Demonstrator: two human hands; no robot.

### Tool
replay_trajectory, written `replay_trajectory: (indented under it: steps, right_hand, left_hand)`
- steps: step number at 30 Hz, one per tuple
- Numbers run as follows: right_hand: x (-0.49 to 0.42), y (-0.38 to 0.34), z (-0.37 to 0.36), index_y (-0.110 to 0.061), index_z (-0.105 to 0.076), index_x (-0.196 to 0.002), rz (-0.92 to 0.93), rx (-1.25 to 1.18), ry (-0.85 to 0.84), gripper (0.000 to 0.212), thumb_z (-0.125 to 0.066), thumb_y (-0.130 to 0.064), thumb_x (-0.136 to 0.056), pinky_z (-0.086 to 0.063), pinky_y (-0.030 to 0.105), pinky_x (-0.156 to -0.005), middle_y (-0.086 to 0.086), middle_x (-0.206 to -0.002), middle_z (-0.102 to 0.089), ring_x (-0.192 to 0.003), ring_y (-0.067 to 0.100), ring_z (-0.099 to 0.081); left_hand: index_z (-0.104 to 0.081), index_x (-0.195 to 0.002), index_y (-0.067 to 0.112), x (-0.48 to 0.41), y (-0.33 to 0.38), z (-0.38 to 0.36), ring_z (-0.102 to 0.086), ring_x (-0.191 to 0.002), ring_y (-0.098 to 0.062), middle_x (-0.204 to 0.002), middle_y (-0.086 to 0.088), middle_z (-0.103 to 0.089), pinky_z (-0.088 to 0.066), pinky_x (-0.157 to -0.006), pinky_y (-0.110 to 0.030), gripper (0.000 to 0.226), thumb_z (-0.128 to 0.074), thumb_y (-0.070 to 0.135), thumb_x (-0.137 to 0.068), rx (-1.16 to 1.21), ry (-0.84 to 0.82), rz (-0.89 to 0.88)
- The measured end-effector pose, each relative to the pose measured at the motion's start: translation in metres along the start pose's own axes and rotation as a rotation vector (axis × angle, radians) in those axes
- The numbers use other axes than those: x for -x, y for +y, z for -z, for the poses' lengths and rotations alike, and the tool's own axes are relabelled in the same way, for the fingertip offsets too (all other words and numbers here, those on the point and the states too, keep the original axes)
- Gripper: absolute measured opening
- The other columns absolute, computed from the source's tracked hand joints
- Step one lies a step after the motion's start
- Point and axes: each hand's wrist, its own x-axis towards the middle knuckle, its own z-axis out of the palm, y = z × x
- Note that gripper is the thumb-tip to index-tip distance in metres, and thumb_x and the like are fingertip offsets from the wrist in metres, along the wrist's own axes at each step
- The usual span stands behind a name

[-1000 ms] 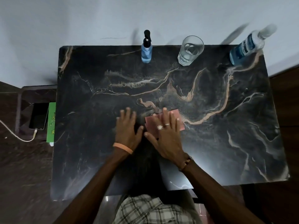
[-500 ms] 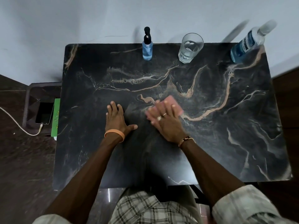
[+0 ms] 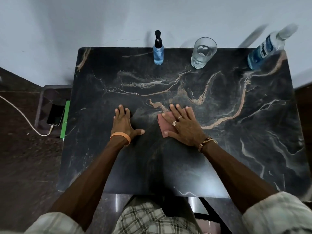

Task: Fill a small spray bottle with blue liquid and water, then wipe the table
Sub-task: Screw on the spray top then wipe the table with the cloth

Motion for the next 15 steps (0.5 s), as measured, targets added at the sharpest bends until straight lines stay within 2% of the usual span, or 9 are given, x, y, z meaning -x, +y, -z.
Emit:
replay_trajectory:
  steps: [2,4,6,8,10,11,13,15]
  right_hand:
    - [0.008,-0.012,-0.009,-0.036,-0.019,-0.156,-0.138,-0.096,0.063,0.061,-0.024,-0.06,-0.1,-0.01,0.053,-0.12,0.008,-0.165,-0.01,-0.15,0.033,-0.012]
    - [0.023,-0.04,-0.022,-0.035,-0.028,-0.153,-0.274,-0.174,0.163,0.057,-0.034,-0.053,-0.1,-0.014,0.057,-0.117,0.01,-0.164,-0.016,-0.148,0.037,-0.017]
    - [0.041,-0.075,-0.037,-0.034,-0.028,-0.154,-0.177,-0.192,0.193,0.063,-0.039,-0.058,-0.096,-0.011,0.063,-0.116,0.012,-0.164,-0.013,-0.148,0.041,-0.014]
    - [0.052,-0.094,-0.043,-0.035,-0.022,-0.156,0.007,-0.177,0.195,0.071,-0.038,-0.065,-0.094,-0.013,0.064,-0.115,0.009,-0.165,-0.007,-0.15,0.04,-0.007]
    - [0.038,-0.078,-0.037,-0.036,-0.022,-0.155,0.152,-0.09,0.206,0.069,-0.044,-0.061,-0.094,-0.015,0.064,-0.114,0.009,-0.165,-0.01,-0.15,0.04,-0.009]
    - [0.025,-0.065,-0.031,-0.035,-0.025,-0.154,0.16,-0.039,0.2,0.068,-0.049,-0.055,-0.094,-0.017,0.064,-0.113,0.011,-0.164,-0.012,-0.148,0.041,-0.012]
    - [0.004,-0.039,-0.015,-0.033,-0.027,-0.154,-0.058,-0.036,0.157,0.064,-0.052,-0.046,-0.096,-0.02,0.064,-0.112,0.014,-0.163,-0.013,-0.147,0.043,-0.014]
    - [-0.003,-0.034,-0.011,-0.032,-0.022,-0.156,-0.339,-0.141,0.181,0.063,-0.034,-0.058,-0.1,-0.009,0.062,-0.118,0.013,-0.164,-0.01,-0.149,0.043,-0.009]
  left_hand:
    - [-0.01,-0.153,0.007,-0.001,0.0,0.002,0.01,-0.148,-0.031,-0.161,-0.013,0.01,-0.004,-0.12,-0.046,0.127,-0.084,0.053,-0.06,0.018,-0.007,0.001]
    - [-0.011,-0.153,0.007,0.0,0.003,0.005,0.011,-0.148,-0.031,-0.161,-0.013,0.01,-0.005,-0.121,-0.046,0.127,-0.085,0.052,-0.06,0.026,-0.017,0.009]
    - [-0.013,-0.153,0.007,-0.001,0.004,0.006,0.01,-0.148,-0.031,-0.162,-0.012,0.009,-0.007,-0.121,-0.047,0.126,-0.085,0.052,-0.059,0.023,-0.018,0.018]
    - [-0.015,-0.153,0.008,-0.002,0.002,0.004,0.009,-0.149,-0.031,-0.162,-0.012,0.008,-0.008,-0.121,-0.048,0.127,-0.086,0.053,-0.058,0.032,-0.026,0.021]
    - [-0.015,-0.153,0.008,-0.002,-0.002,0.001,0.009,-0.149,-0.03,-0.162,-0.011,0.007,-0.008,-0.121,-0.047,0.127,-0.086,0.054,-0.057,0.043,-0.011,0.016]
    - [-0.015,-0.153,0.008,-0.002,-0.004,0.001,0.009,-0.149,-0.03,-0.162,-0.011,0.007,-0.008,-0.121,-0.047,0.128,-0.085,0.055,-0.057,0.043,-0.006,0.017]
    - [-0.015,-0.153,0.008,-0.002,-0.003,0.003,0.008,-0.149,-0.03,-0.162,-0.01,0.007,-0.007,-0.121,-0.046,0.128,-0.085,0.055,-0.057,0.048,-0.022,0.011]
    - [-0.015,-0.152,0.007,-0.003,-0.001,0.007,0.007,-0.149,-0.031,-0.162,-0.01,0.005,-0.007,-0.12,-0.046,0.128,-0.085,0.056,-0.057,0.039,-0.017,0.003]
